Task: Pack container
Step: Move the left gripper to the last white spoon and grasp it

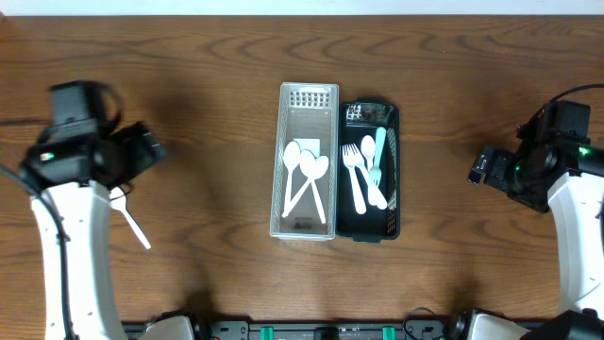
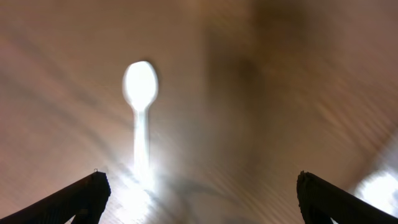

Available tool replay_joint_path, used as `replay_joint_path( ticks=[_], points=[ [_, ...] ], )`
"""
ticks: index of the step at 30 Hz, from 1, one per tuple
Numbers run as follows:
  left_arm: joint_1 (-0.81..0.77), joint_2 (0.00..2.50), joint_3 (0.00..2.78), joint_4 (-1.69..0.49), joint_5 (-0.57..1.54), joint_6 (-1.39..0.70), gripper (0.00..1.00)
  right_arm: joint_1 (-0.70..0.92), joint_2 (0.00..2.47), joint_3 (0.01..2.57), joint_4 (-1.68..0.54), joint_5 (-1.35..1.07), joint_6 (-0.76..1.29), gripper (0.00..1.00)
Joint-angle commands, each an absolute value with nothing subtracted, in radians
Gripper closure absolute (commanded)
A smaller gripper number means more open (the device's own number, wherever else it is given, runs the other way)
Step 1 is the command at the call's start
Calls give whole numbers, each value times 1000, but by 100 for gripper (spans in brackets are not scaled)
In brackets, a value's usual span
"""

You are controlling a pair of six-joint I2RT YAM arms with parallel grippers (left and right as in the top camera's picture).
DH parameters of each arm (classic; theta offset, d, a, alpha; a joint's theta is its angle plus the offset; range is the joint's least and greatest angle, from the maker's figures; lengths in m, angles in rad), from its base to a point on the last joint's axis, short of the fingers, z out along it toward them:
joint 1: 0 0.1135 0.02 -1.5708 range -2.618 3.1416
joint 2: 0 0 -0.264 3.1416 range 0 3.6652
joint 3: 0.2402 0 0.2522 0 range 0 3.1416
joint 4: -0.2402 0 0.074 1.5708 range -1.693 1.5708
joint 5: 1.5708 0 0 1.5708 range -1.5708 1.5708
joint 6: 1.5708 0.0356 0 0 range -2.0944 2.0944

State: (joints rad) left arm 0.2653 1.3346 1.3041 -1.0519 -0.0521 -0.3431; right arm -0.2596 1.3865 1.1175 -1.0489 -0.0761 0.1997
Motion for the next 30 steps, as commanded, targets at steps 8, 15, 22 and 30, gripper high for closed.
replay_joint_path(
  ticks=[8,15,22,30],
  points=[
    [508,1500,1121,-873,31,-364,2,-266,1388,1116,-1048,-83,185,1],
    [509,1662,1097,-781,40,-360,2,-266,1388,1116,-1047,-83,178,1],
    [509,1781,1097,-752,43,-344,2,-266,1388,1116,-1047,-83,177,1],
    [509,1856,1087,-725,91,-299,1,-266,1388,1116,-1044,-83,177,1]
  ],
)
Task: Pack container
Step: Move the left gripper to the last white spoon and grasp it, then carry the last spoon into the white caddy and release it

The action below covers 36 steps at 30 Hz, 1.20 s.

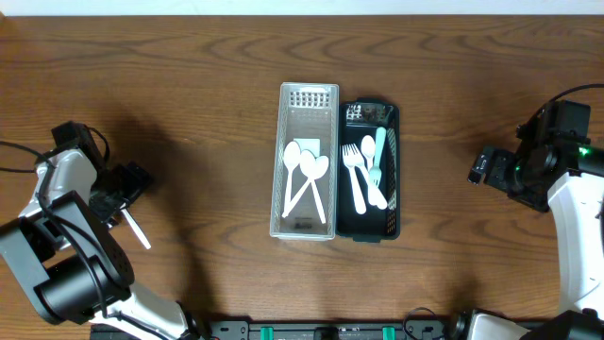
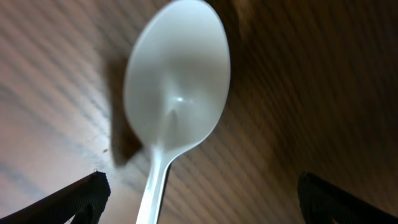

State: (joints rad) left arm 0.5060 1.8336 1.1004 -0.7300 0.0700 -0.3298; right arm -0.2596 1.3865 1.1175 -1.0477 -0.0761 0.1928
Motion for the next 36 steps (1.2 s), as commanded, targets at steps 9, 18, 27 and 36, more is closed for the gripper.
replay_joint_path(
  ticks=[9,18,27,36],
  points=[
    [509,1871,1022,-664,98,-286,5,-266,1388,1116,-1044,-83,177,1],
    [509,1871,1022,-670,98,-286,53,-266,1388,1116,-1044,-83,177,1],
    [509,1871,1022,-671,98,-286,86,-266,1388,1116,-1044,-83,177,1],
    [509,1864,1026,-672,147,-290,94,-266,1388,1116,-1044,-83,178,1]
  ],
)
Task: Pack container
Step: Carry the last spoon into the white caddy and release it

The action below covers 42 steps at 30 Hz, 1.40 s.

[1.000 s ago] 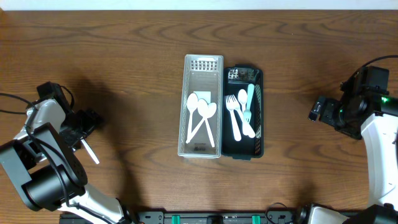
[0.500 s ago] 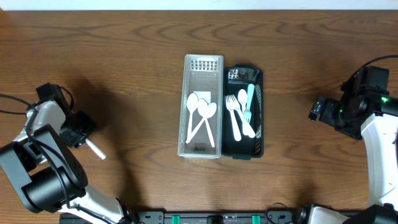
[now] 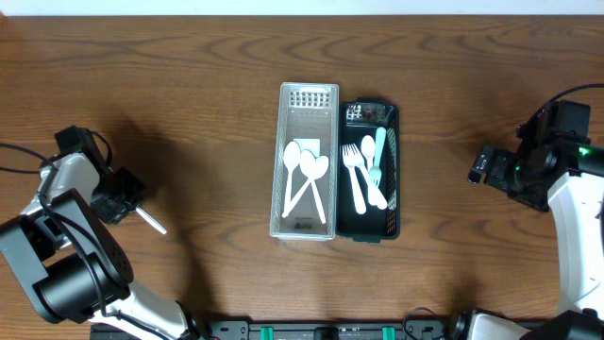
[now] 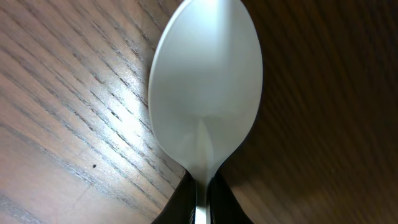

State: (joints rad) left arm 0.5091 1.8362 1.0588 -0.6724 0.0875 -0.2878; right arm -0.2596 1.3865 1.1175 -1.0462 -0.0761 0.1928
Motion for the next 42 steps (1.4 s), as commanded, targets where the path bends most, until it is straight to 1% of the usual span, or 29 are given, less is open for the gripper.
replay_joint_path(
  ticks=[1,6,10,15,20,24,30,36,42],
  points=[
    [508,1859,1029,-676,171,-290,94,-266,1388,1116,-1044,-83,177,1],
    [464,1777,1062,-736,221,-285,94,-266,1388,1116,-1044,-83,178,1],
    [355,1642,1098,-791,221,-253,94,-266,1388,1116,-1044,-83,178,1],
    [124,1441,1127,-803,221,-210,94,-266,1388,1116,-1043,-83,178,1],
    [-145,1328,1132,-760,216,-165,94,-266,1388,1116,-1043,-83,178,1],
    [-320,1340,1132,-724,215,-165,94,-266,1388,1116,-1042,-83,178,1],
    [-485,1443,1132,-667,213,-165,94,-266,1388,1116,-1044,-83,178,1],
    [-558,1576,1132,-622,213,-165,94,-266,1388,1116,-1044,-83,178,1],
    [-559,1679,1132,-596,213,-165,93,-266,1388,1116,-1044,-84,178,1]
  ],
)
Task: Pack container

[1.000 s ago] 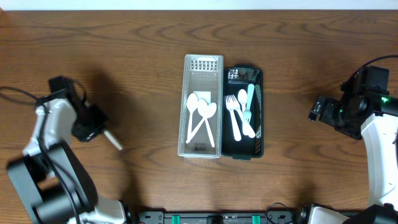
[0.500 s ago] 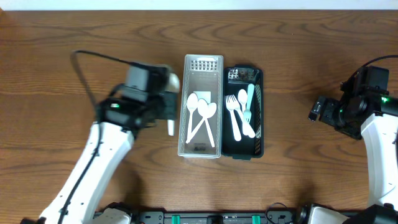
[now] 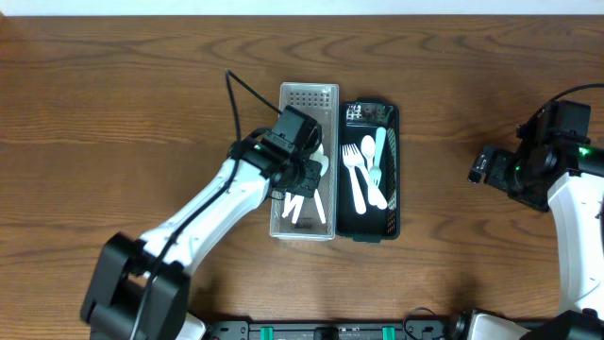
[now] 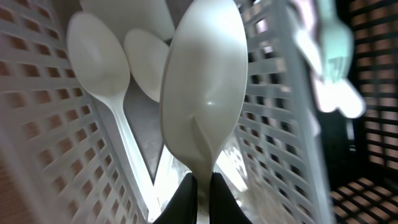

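My left gripper point(image 3: 298, 179) is over the white slotted container point(image 3: 304, 99) at table centre, shut on the handle of a white plastic spoon point(image 4: 204, 93). In the left wrist view the spoon's bowl points forward inside the container, above the white spoons point(image 4: 98, 59) lying there. My left gripper point(image 4: 199, 200) pinches the handle between its dark fingers. The black container point(image 3: 391, 222) beside it holds white forks and a teal utensil point(image 3: 379, 151). My right gripper point(image 3: 481, 167) hovers at the far right, with its jaws too small to read.
The two containers stand side by side in the middle of the brown wooden table point(image 3: 142, 94). A black cable point(image 3: 238, 94) trails from the left arm across the table. The right arm stays near the table's right edge.
My left gripper was at the table's far left, shut on the spoon just above the wood. Now it holds that spoon inside the white container at the centre.
The spoon lay on the wood at the far left, with my left gripper open above it. Then the open gripper was close down around the spoon. After that it was shut on the handle. Now the spoon is in the white container, still held. The right arm stayed put.
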Available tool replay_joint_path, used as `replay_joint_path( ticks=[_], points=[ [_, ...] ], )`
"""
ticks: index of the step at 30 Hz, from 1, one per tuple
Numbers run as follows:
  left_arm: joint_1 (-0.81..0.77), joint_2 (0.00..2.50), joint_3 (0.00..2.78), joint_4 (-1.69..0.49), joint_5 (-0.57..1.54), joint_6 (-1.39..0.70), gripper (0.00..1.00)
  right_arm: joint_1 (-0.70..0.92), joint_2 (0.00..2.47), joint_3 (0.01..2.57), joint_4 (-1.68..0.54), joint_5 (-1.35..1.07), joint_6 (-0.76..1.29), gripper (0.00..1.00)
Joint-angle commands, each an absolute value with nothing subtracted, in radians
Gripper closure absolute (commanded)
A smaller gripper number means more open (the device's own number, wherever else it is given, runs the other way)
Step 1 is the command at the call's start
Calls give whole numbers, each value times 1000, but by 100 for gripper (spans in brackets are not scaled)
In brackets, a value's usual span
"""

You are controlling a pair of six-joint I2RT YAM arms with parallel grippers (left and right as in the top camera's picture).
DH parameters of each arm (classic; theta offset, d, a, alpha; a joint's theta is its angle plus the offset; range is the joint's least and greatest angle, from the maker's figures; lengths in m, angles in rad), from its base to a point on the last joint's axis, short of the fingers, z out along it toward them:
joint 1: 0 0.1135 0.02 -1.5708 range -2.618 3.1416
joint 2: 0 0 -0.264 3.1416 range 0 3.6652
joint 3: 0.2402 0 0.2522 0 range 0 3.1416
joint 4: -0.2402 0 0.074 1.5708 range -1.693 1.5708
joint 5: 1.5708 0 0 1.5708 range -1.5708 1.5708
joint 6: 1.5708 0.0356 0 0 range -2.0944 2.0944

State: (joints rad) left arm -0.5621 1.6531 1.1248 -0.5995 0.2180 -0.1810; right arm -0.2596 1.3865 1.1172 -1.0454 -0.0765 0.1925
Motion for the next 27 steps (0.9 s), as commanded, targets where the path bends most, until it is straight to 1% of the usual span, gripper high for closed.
replay_joint_path(
  ticks=[1,3,4,5,6,8,9,10,12,14,15,18,27],
  points=[
    [-559,1681,1132,-592,212,-164,94,-266,1388,1116,-1044,-84,178,1],
    [-559,1676,1137,-590,193,-157,90,-266,1388,1116,-1044,-84,178,1],
    [-558,1670,1145,-596,187,-144,83,-266,1388,1116,-1044,-84,178,1],
    [-559,1663,1159,-607,186,-128,73,-266,1388,1116,-1044,-84,178,1],
    [-559,1654,1177,-626,179,-123,68,-266,1388,1116,-1044,-84,178,1],
    [-559,1638,1217,-668,150,-123,56,-266,1388,1116,-1043,-83,178,1],
    [-559,1630,1239,-690,132,-123,47,-266,1388,1116,-1040,-84,178,1],
    [-559,1619,1263,-714,105,-121,32,-266,1388,1116,-1039,-83,178,1],
    [-558,1591,1300,-745,65,-83,14,-266,1388,1116,-1030,-84,178,1],
    [-552,1559,1315,-751,27,-71,0,-260,1388,1118,-1019,-84,178,1],
    [-544,1539,1315,-750,4,-71,2,-253,1388,1120,-1013,-84,178,1],
    [-499,1496,1315,-748,-48,-71,2,-209,1388,1137,-995,-83,160,1],
    [-232,1487,1314,-712,-61,-71,2,38,1393,1183,-860,30,88,1]
  ],
)
